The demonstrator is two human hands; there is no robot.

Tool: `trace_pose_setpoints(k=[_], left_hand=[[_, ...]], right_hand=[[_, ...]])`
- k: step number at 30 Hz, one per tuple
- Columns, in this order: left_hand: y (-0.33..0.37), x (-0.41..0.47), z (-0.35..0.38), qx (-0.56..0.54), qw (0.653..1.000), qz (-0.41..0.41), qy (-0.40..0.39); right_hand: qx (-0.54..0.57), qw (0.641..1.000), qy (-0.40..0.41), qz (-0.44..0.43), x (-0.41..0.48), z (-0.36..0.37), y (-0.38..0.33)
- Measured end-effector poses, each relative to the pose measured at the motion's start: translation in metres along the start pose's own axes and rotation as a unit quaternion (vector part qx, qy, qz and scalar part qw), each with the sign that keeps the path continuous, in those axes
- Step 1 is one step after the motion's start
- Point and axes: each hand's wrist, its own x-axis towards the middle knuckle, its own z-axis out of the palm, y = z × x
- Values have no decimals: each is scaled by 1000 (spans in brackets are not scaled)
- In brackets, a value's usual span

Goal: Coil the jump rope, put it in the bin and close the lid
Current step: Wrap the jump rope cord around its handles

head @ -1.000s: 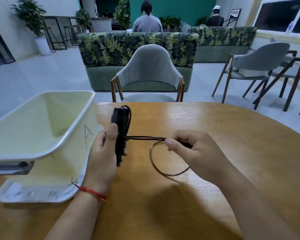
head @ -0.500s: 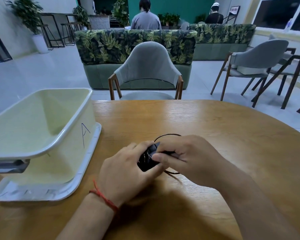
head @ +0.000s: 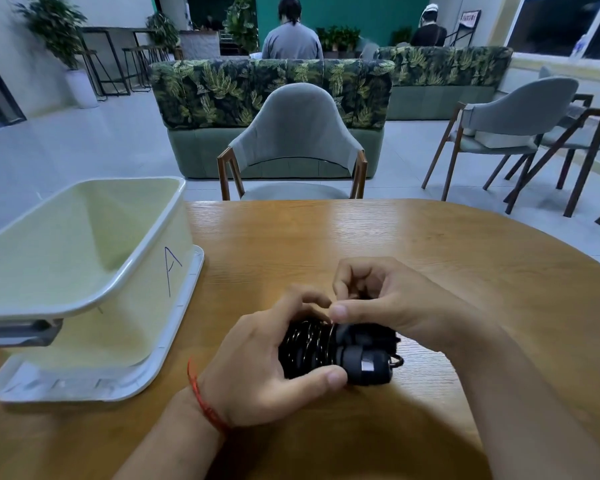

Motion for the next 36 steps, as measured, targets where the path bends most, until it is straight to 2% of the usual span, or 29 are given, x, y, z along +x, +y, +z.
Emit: trace_pose_setpoints(k=[3, 7, 10, 14, 18, 21, 24, 27, 29, 32, 36], left_hand=[[3, 0, 4, -109, 994, 4, 12], [-3, 1, 7, -232, 971, -33, 53], [-4, 2, 7, -255, 961, -56, 85], [-11, 6, 5, -266, 950, -97, 131], [-14, 10, 0, -197, 957, -139, 161], [-20, 10, -2, -89, 962, -170, 196], [-24, 11, -1, 24, 956, -196, 217], [-25, 12, 2, 89, 947, -192, 240], [-31, 12, 0, 147, 939, -189, 246], [-39, 11, -6, 251, 924, -206, 202], [-37, 9, -2, 381, 903, -161, 118]], right_hand=[[96, 994, -46, 9, 0, 0, 5], [79, 997, 4, 25, 6, 11, 8], [56, 997, 38, 27, 9, 17, 9], [77, 994, 44, 65, 13, 21, 7], [60, 992, 54, 99, 11, 22, 9], [39, 991, 53, 117, 7, 21, 9], [-44, 993, 47, 99, 4, 26, 2], [-157, 984, 40, 80, 0, 36, -4], [-232, 970, 39, 67, -2, 40, -5], [-325, 943, 49, 52, -5, 46, -11], [-514, 857, 47, -3, -6, 48, -22]])
